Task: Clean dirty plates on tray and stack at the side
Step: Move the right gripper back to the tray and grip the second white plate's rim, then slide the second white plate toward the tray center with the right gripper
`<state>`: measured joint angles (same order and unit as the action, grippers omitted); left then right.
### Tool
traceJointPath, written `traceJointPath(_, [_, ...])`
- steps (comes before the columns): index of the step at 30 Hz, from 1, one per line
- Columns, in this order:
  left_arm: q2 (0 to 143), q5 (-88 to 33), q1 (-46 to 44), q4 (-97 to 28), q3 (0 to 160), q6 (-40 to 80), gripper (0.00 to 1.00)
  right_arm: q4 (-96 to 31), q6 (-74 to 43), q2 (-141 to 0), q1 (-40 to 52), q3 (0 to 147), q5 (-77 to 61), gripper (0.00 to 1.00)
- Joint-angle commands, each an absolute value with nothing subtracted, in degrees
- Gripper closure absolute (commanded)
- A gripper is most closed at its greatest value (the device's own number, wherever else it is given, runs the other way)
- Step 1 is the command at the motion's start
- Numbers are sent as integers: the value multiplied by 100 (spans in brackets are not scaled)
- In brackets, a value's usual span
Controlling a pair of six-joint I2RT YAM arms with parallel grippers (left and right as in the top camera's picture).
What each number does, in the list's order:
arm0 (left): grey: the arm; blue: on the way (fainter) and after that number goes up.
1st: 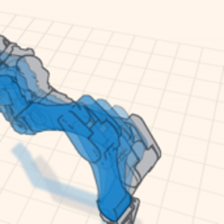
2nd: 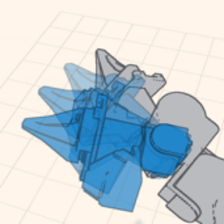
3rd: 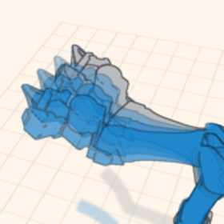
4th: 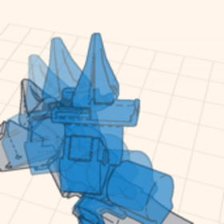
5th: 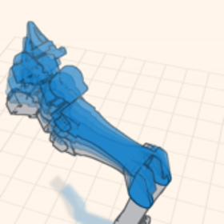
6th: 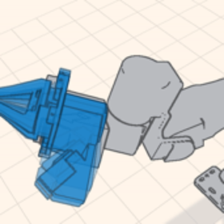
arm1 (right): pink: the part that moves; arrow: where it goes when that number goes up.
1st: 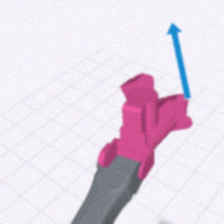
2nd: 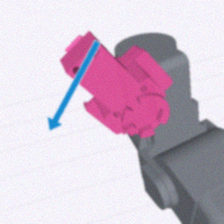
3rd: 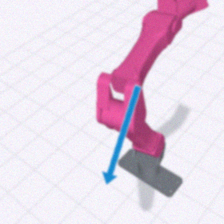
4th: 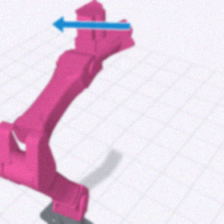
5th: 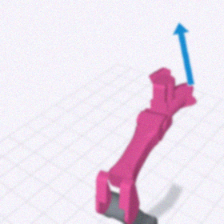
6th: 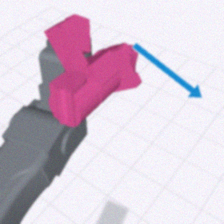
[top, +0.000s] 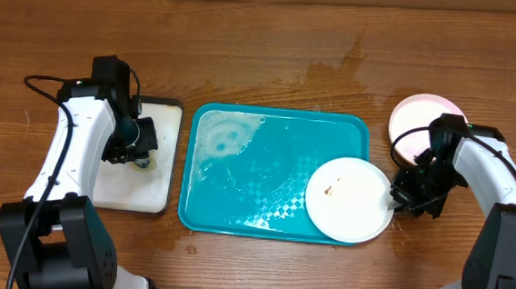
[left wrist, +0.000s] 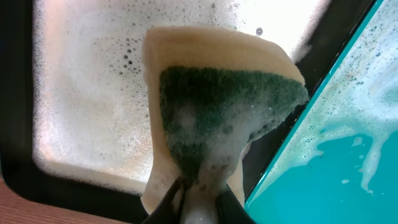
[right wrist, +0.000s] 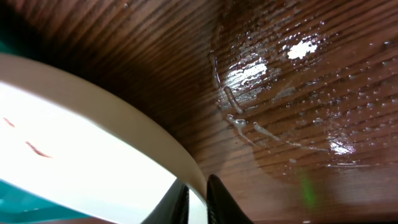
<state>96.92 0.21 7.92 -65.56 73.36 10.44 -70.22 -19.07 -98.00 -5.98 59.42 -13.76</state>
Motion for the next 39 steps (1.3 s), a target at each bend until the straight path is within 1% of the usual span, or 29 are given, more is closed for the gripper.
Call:
traceJointPath(1, [9710, 43, 823, -6556, 7321, 1116, 87, -6958, -1957, -9714, -447, 5920, -1426, 92])
traceJointPath(3, [9710, 43, 823, -6556, 7321, 1116, 87, -6899, -1981, -9714, -314, 5920, -1424, 96])
traceJointPath(9, [9710, 43, 823, -6556, 7321, 1116, 87, -6335, -2283, -9714, 239, 5920, -1426, 96])
traceJointPath(16, [9710, 43, 823, -6552, 7321, 1118, 88, -5780, -2231, -9714, 829, 5920, -1356, 96])
traceJointPath(26, [9710, 40, 823, -6552, 7321, 1116, 89, -4707, -2196, -9714, 1177, 5920, -1251, 96])
traceJointPath(31, [9710, 40, 823, -6525, 7321, 1116, 89, -4410, -1916, -9719, 1369, 5920, -1251, 96])
traceJointPath(34, [9710, 43, 823, -6471, 7321, 1116, 89, -4274, -1686, -9719, 1487, 5920, -1210, 78])
traceJointPath(36, [9710, 49, 823, -6445, 7321, 1114, 89, -4202, -1621, -9719, 1514, 5920, -1135, 71])
traceJointPath(38, [9710, 67, 823, -6431, 7321, 1057, 89, -4147, -1601, -9719, 1516, 5922, -1020, 58])
traceJointPath(39, [9710, 69, 823, -6427, 7321, 1020, 89, -4134, -1594, -9719, 1516, 5922, -961, 56])
